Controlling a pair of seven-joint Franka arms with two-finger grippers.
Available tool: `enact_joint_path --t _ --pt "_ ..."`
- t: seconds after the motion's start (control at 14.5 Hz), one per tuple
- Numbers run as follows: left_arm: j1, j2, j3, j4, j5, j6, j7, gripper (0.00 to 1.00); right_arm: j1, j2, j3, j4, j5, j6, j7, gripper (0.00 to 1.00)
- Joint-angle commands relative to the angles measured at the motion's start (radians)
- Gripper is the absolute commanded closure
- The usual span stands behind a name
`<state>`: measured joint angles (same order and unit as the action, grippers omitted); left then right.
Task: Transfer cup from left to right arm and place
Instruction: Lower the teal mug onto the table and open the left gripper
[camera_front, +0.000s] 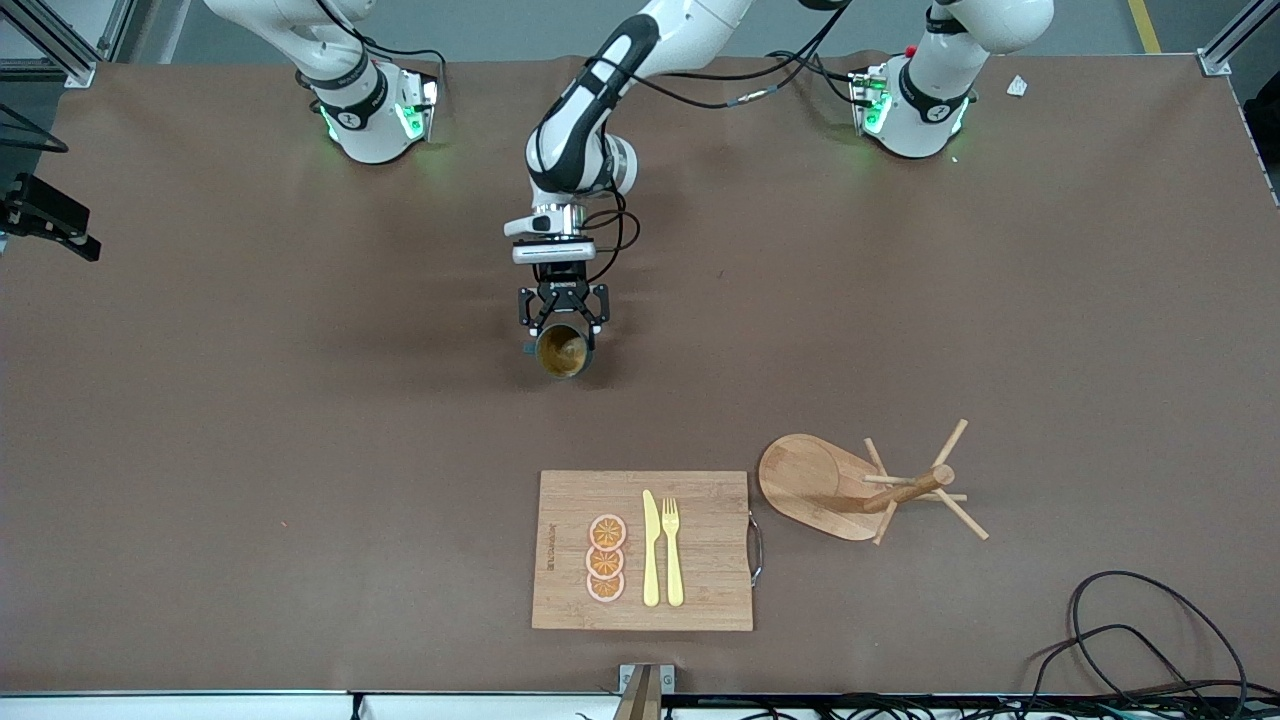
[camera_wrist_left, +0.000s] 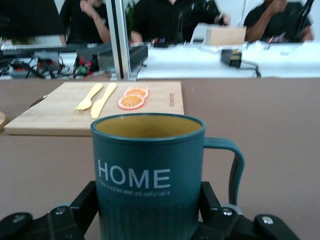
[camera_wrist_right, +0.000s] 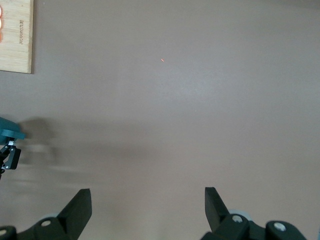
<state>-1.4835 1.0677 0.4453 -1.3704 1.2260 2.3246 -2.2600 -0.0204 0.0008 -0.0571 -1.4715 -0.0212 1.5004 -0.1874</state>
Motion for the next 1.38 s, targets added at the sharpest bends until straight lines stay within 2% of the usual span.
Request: enact_joint_path --t 0.0,0.28,0.41,0.55,0.62,0.69,0.97,1.31 --pt "-0.024 0.034 0.020 0.031 0.084 -0.031 -0.061 0.41 -0.013 -0.002 0.011 0.000 0.014 0.001 -0.010 0.00" --pt "-0.035 0.090 0.015 0.030 0.185 -0.077 -0.221 0.39 -0.016 -0.002 0.011 0.000 0.014 0.000 -0.010 0.00" --pt "-0.035 0.104 -0.006 0.028 0.205 -0.105 -0.251 0.35 -0.015 -0.002 0.011 0.000 0.014 0.001 -0.010 0.00" --pt "-0.037 0.104 -0.028 0.027 0.205 -0.113 -0.250 0.17 -0.013 -0.004 0.011 0.000 0.014 0.000 -0.010 0.00" --pt "-0.037 0.103 -0.040 0.025 0.204 -0.113 -0.250 0.04 -0.015 -0.002 0.011 0.000 0.014 0.000 -0.010 0.00" --pt "-0.037 0.098 -0.065 0.024 0.204 -0.114 -0.248 0.00 -0.015 -0.002 0.011 0.000 0.014 0.000 -0.010 0.00" --pt "-0.038 0.065 -0.178 0.020 0.130 -0.218 -0.240 0.00 -0.016 -0.002 0.011 0.000 0.014 0.000 -0.010 0.00" --pt "-0.041 -0.063 -0.241 0.020 -0.122 -0.296 -0.098 0.01 -0.030 -0.002 0.010 -0.009 0.056 -0.005 -0.010 0.00"
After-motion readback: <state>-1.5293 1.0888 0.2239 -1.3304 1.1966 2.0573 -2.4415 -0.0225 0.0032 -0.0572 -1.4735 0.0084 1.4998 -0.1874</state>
